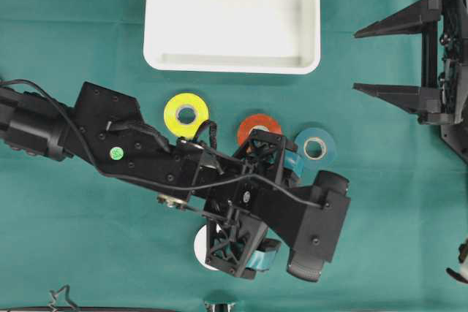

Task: Pick up the tape from a random location and place it into the white case.
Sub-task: 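Move the left gripper over the blue tape roll and lower it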

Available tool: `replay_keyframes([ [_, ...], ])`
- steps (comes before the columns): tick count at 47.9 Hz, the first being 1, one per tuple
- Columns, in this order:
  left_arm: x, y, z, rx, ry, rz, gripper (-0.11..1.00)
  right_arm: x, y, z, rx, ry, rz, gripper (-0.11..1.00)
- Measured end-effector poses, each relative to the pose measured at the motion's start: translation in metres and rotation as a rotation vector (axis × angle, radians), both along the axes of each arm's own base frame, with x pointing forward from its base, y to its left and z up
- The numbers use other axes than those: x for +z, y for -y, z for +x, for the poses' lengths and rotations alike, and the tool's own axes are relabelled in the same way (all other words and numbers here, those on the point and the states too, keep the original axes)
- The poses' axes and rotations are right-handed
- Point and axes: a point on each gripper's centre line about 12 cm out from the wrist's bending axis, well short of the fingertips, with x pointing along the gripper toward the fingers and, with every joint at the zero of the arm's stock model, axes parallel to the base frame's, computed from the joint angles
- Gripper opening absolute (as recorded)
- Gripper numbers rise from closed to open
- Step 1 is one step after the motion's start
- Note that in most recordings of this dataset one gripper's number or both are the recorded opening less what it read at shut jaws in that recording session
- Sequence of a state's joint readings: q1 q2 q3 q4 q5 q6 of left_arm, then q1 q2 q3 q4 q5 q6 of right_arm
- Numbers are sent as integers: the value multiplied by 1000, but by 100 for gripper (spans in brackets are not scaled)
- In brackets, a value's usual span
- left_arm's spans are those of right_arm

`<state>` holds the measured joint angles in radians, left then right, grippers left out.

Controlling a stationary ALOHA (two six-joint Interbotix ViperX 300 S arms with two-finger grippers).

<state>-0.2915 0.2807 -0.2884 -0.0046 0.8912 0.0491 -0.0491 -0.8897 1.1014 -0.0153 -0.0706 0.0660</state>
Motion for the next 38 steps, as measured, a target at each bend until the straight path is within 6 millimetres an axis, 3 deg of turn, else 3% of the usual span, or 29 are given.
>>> replay_keyframes([
  [23,-1,0,0,0,-1,2,99,0,0,0,0,-5,-1,92],
  [38,-31,-1,3,3,-5,3,99,-1,0,0,0,-6,-1,92],
])
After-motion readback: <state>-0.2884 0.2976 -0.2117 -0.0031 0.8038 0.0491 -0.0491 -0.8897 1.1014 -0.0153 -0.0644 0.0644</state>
